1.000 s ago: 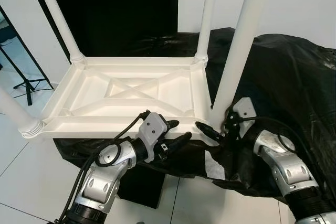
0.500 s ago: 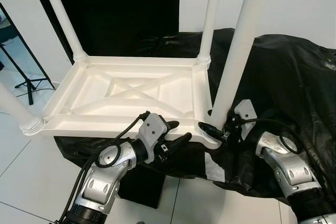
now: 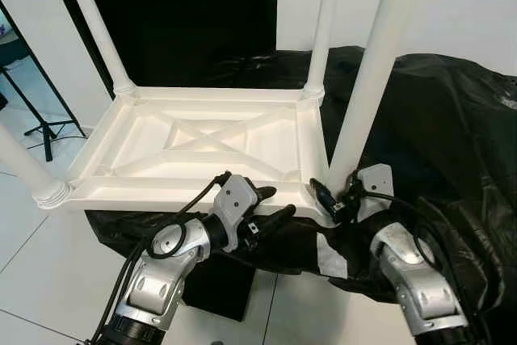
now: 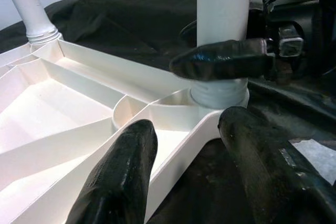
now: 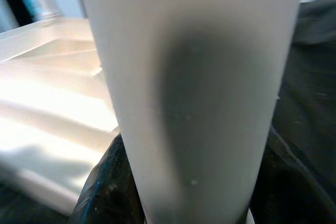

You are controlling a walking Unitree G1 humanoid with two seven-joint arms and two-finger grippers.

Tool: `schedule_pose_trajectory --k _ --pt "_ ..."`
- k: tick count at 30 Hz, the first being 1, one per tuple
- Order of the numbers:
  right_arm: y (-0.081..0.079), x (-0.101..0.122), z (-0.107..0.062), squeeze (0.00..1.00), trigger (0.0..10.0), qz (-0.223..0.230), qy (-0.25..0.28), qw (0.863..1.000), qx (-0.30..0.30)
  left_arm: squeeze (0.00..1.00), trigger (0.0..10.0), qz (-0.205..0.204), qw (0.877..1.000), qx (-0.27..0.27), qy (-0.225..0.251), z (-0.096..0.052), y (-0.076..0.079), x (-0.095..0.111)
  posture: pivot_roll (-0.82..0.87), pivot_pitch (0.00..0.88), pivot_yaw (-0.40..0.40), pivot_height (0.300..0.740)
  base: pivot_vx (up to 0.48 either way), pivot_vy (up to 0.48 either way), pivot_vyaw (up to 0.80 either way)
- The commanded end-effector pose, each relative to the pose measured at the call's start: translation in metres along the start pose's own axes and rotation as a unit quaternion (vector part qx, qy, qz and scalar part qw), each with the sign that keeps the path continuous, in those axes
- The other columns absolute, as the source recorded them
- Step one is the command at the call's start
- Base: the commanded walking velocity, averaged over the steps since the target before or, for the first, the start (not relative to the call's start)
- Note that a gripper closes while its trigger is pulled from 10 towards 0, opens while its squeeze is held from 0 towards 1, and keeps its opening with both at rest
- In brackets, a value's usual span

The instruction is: Building children table

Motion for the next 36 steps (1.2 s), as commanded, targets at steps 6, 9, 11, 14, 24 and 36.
schedule_pose_trajectory --k 6,9,11,14,24,36 --pt "0.017 0.007 -0.008 0.0 10.0 -0.009 0.02 0.995 -0.095 0.0 10.0 -0.002 1.0 0.005 -0.003 0.001 -0.001 -0.001 -0.03 0.0 0.018 0.74 0.0 0.0 0.0" --pt "0.009 0.006 -0.007 0.0 10.0 0.003 0.016 0.995 -0.094 0.0 10.0 -0.003 1.0 0.005 -0.004 0.001 -0.001 -0.002 -0.03 0.0 0.015 0.74 0.0 0.0 0.0" --pt "0.006 0.006 -0.006 0.0 10.0 0.005 0.018 0.995 -0.093 0.0 10.0 -0.003 1.0 0.006 -0.005 0.001 -0.001 -0.002 -0.03 0.0 0.012 0.74 0.0 0.0 0.0" --pt "0.004 0.008 -0.005 0.0 10.0 0.008 0.022 0.996 -0.089 0.0 10.0 -0.004 1.0 0.008 -0.004 0.001 -0.002 -0.001 -0.03 0.0 0.01 0.74 0.0 0.0 0.0" --pt "0.0 0.029 -0.007 1.0 10.0 0.041 0.061 0.997 0.012 0.0 10.0 -0.005 1.0 0.014 -0.005 0.001 -0.004 -0.003 -0.04 0.0 0.005 0.74 0.0 0.0 0.0" --pt "0.0 0.014 -0.003 0.0 10.0 -0.002 -0.013 0.984 0.18 0.0 10.0 -0.005 1.0 0.014 -0.003 0.002 -0.006 -0.002 -0.05 0.0 0.011 0.74 0.0 0.0 0.0"
Point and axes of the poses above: a point about 5 cm out from each wrist's last joint towards the gripper, its own z axis pointing out of the wrist towards the gripper, its own x axis along the axis of the wrist's last joint, y = z × x, the point moved 6 cm from there along z, pointing out of the wrist towards the gripper, and after that the axes turned 7 degrees about z, right-handed, at the moved point
